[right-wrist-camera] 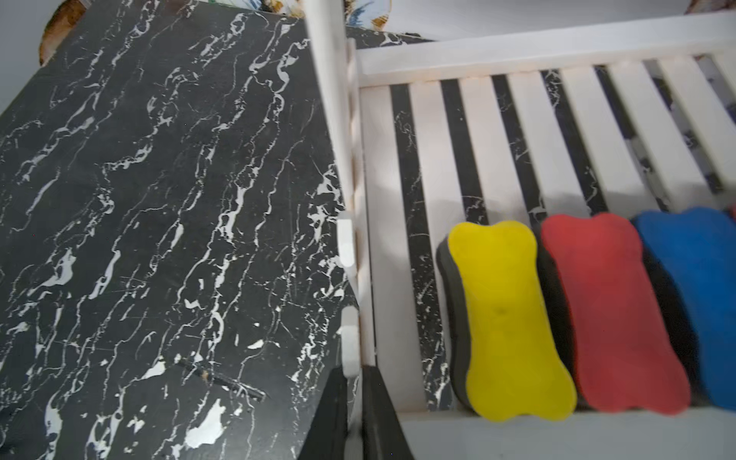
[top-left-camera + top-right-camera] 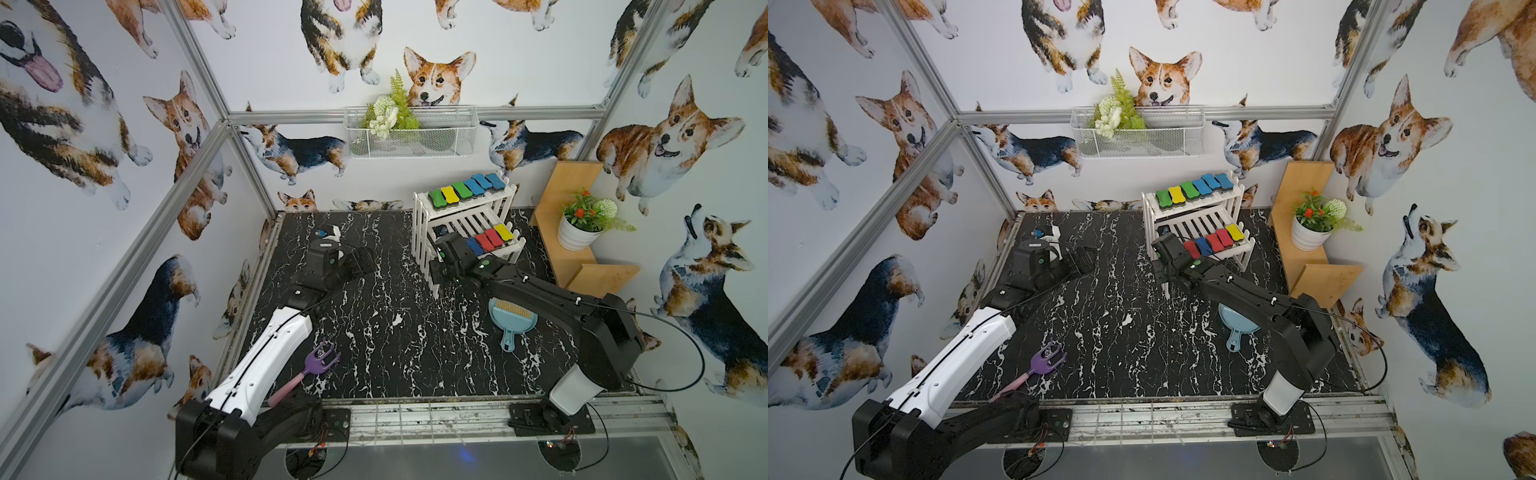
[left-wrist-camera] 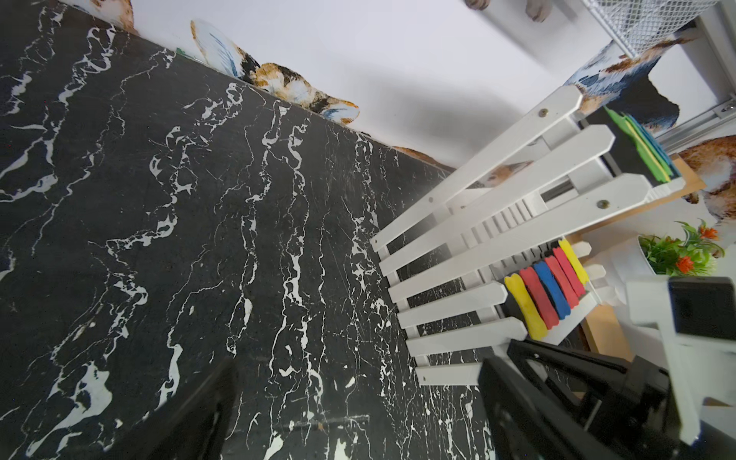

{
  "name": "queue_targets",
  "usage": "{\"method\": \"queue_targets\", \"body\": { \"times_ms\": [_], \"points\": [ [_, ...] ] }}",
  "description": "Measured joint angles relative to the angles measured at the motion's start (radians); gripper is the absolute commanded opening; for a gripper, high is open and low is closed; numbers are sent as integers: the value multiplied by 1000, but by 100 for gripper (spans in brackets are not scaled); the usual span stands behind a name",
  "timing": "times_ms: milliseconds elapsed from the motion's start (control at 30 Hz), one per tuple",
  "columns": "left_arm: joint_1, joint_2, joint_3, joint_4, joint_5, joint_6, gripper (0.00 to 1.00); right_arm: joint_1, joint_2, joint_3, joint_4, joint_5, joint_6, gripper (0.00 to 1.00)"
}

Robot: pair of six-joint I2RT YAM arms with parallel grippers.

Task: Remove the whiteboard erasers from the shelf
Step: Move the shelf to the center of the board.

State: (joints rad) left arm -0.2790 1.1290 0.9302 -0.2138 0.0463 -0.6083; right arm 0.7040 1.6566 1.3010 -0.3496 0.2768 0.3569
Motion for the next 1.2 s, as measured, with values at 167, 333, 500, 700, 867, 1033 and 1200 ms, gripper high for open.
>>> {"method": "queue_targets", "body": {
  "times_ms": [167, 333, 500, 700, 867, 1033, 1200],
  "points": [
    [1, -19, 3, -22, -29, 2, 100, 75, 93, 120, -57, 78, 62, 0],
    [3, -32, 16, -53, -67, 8, 100, 130, 172, 212, -81, 120, 113, 0],
    [23, -66, 38, -94, -113, 11, 100, 170, 229, 285, -110, 172, 185, 0],
    [49, -117, 48, -106, -147, 13, 100, 213, 308, 397, -157, 221, 288, 0],
    [50, -123, 52, -130, -164, 19, 100, 245, 387, 524, -216, 248, 353, 0],
    [56, -128, 52, -149, -172, 23, 100, 264, 437, 600, -246, 254, 405, 0],
    [56, -131, 52, -157, -174, 23, 100, 265, 473, 663, -257, 266, 446, 0]
  ]
}}
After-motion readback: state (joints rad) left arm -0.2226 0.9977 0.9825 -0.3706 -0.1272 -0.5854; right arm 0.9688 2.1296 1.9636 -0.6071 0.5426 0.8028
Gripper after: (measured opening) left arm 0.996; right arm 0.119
